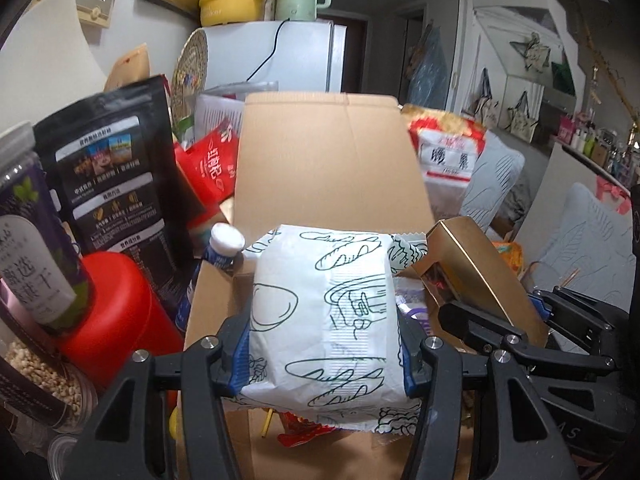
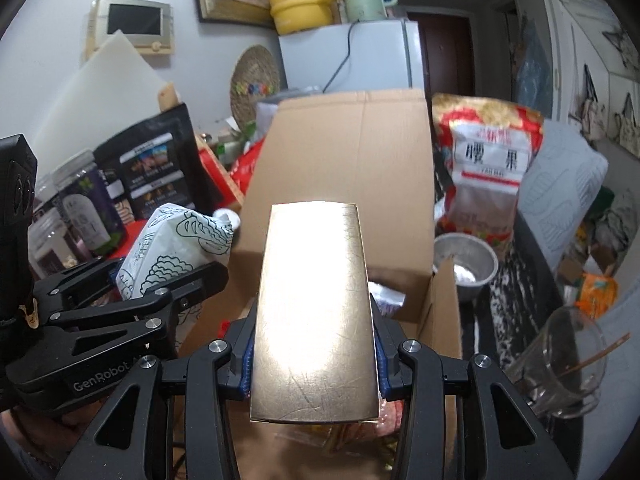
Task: Organize snacks
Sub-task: 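Carry the white packet and gold box up over the cardboard box, then lower both items into the box and open both grippers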
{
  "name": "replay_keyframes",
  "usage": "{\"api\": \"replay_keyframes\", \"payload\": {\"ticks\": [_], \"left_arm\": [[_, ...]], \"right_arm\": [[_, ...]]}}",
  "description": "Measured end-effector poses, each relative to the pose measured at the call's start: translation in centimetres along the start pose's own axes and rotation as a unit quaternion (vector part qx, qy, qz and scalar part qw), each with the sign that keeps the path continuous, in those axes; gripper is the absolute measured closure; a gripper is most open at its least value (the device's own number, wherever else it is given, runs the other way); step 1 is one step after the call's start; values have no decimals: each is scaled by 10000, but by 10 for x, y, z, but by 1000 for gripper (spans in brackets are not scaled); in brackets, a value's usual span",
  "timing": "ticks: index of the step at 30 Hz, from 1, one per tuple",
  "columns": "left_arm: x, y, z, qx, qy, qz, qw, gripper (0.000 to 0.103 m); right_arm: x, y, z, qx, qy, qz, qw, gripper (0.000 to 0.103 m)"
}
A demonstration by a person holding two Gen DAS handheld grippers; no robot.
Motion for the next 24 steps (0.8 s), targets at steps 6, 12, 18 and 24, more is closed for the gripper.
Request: {"api": "replay_keyframes", "payload": {"ticks": [6,12,18,24], "left_arm": [[6,-18,6,-148,46,258,9995,49],[11,-33,11,-237,94,486,9985,49],[16,-48,17,-232,195,736,9968,49],[21,-60,21,-282,271,965,9946,48]], "right_arm": [[4,-19,-1,110,-50,242,9996,60],[10,-32,0,278,-16,427,9987,60],[15,-43,2,474,78,579,9972,60],[18,-47,2,529,125,681,9962,57]]}}
Point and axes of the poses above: each gripper's, at about its wrist camera, not at the fingertips, and y roughly against the way its jaws point, z to its left, x to its underside, the point moved 1 cm from there along -y, roughly the way its jaws point, and after that the axes turned 15 degrees about x, right-handed, at the moved point
